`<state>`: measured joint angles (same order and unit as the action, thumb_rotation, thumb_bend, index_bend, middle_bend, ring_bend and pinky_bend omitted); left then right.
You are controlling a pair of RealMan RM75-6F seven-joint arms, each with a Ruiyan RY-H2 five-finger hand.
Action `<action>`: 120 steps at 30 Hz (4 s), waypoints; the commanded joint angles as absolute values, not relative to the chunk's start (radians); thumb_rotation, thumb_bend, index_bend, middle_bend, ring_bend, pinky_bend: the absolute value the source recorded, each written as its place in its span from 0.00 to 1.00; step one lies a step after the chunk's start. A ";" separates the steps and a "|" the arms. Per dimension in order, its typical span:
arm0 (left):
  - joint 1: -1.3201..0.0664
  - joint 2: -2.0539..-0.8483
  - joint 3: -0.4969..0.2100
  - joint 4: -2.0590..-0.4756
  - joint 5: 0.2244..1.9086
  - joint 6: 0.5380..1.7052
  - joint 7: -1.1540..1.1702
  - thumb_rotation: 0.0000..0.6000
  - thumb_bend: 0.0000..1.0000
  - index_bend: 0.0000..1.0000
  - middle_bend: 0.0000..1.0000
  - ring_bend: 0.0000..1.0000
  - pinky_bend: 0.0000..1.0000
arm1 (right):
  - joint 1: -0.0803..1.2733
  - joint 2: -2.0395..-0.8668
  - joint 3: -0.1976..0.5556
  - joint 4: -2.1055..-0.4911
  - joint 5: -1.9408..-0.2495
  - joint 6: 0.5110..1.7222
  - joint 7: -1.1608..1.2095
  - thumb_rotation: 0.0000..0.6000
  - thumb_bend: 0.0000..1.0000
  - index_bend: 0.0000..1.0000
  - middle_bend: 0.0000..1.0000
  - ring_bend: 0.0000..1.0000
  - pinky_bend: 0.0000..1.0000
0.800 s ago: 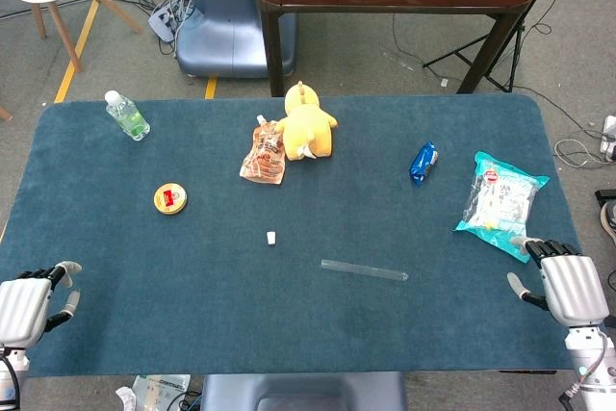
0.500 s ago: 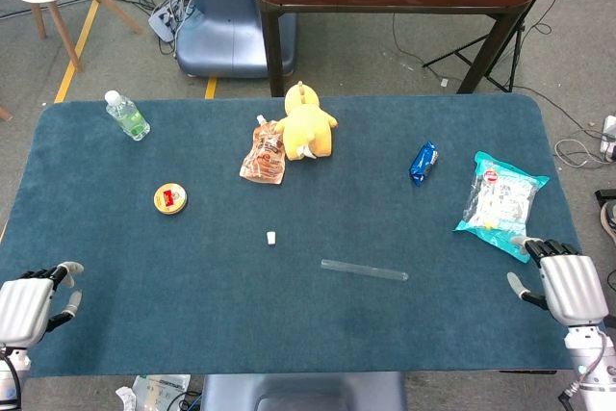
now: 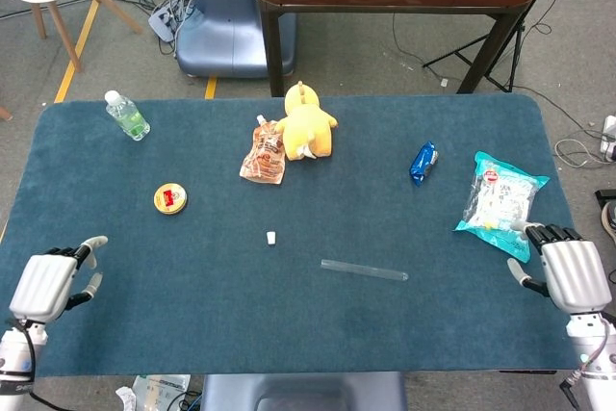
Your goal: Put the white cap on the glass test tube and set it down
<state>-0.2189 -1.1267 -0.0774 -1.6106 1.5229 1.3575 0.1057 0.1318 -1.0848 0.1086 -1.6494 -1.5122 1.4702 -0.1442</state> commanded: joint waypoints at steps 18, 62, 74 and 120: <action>-0.665 -1.175 -0.163 -1.512 1.476 0.788 -0.131 1.00 0.63 0.21 1.00 1.00 1.00 | 0.153 -1.054 0.116 -1.731 -1.472 1.436 -0.209 1.00 0.27 0.34 0.45 0.39 0.43; -1.027 -1.486 -0.125 -1.257 1.190 0.381 -0.091 1.00 0.71 0.18 1.00 1.00 1.00 | 0.119 -1.046 0.090 -1.722 -1.453 1.460 -0.186 1.00 0.27 0.34 0.47 0.39 0.43; -1.045 -1.494 -0.116 -1.263 1.188 0.372 -0.096 1.00 0.71 0.18 1.00 1.00 1.00 | 0.107 -1.041 0.088 -1.724 -1.453 1.472 -0.184 1.00 0.27 0.34 0.47 0.40 0.43; -0.963 -1.453 -0.071 -1.441 1.213 0.683 0.078 1.00 0.34 0.28 1.00 1.00 1.00 | 0.092 -1.053 0.085 -1.713 -1.477 1.491 -0.164 1.00 0.27 0.34 0.47 0.42 0.44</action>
<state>-0.9744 -1.4303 -0.0641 -1.4592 1.2018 0.6580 0.0638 0.0923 -1.0525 0.0851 -1.7131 -1.4765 1.4914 -0.1638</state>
